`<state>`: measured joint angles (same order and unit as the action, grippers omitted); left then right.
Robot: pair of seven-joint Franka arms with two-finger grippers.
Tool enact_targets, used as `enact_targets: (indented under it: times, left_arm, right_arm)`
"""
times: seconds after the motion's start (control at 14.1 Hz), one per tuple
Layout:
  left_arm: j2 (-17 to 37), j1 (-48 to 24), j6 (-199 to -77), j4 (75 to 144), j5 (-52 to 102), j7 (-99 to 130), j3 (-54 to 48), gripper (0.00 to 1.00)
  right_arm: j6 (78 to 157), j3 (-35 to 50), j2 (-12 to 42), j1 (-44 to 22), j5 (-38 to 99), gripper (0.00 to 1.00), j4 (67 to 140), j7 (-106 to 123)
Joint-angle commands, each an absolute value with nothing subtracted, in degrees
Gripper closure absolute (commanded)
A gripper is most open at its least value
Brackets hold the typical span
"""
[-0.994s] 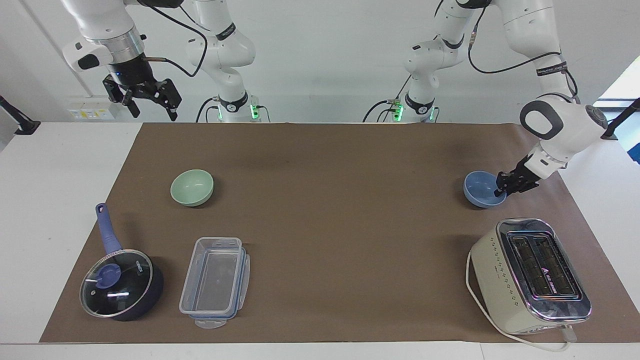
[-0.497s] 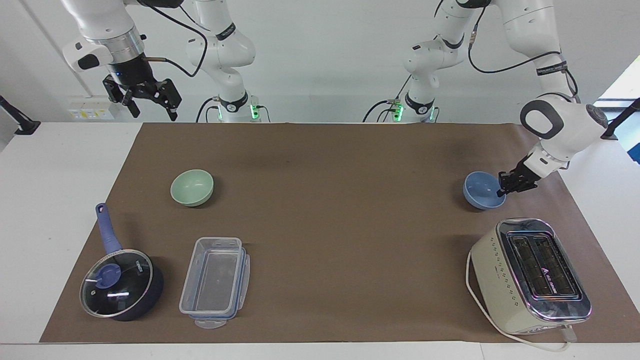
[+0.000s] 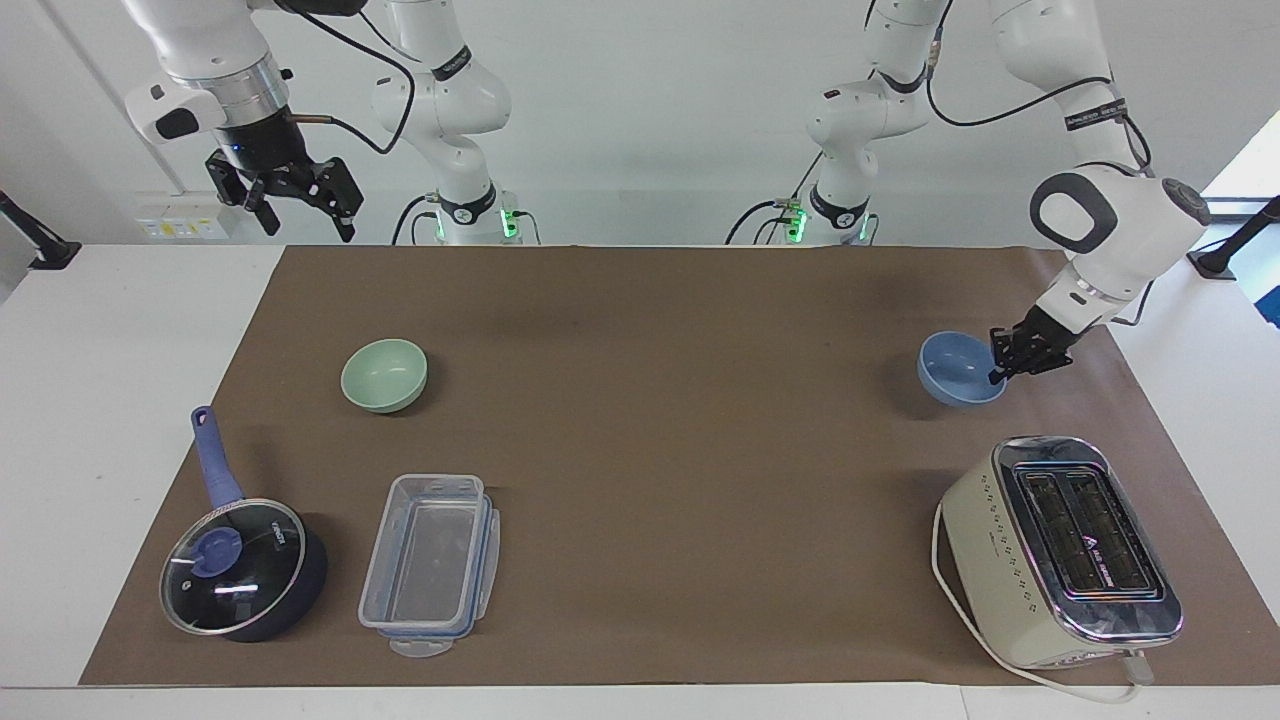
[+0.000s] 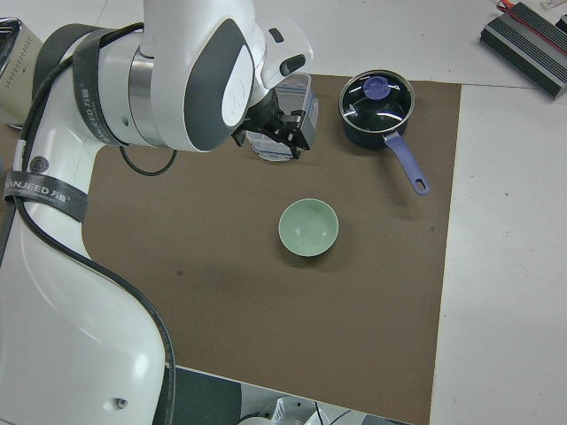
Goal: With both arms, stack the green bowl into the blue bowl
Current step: 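Slide the blue bowl with the left gripper toward the table center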
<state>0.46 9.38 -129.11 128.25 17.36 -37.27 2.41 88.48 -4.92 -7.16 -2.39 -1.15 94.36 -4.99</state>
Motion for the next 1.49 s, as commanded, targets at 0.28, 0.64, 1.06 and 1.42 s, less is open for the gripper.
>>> enact_targets:
  times: [0.28,0.64,1.06,1.42]
  left_arm:
    - [-2.64,-8.06,-137.9,135.26,17.67,-15.68,3.08,1.0]
    - [-2.46,-20.37,-140.27,135.35,16.27,0.95,3.08,1.0]
    - [-1.58,-30.75,-141.24,134.83,12.23,15.26,2.99,1.0]
    - [-1.49,-33.57,-141.42,134.12,9.67,23.02,2.64,1.0]
  right_arm:
    - [88.15,-4.48,-7.47,-1.58,-1.05,0.0,94.48,-3.78]
    - [88.15,-4.48,-7.47,-1.58,-1.05,0.0,94.48,-3.69]
    - [88.15,-4.48,-7.47,-1.58,-1.05,0.0,94.48,-3.78]
    - [88.15,-4.48,-7.47,-1.58,-1.05,0.0,94.48,-3.78]
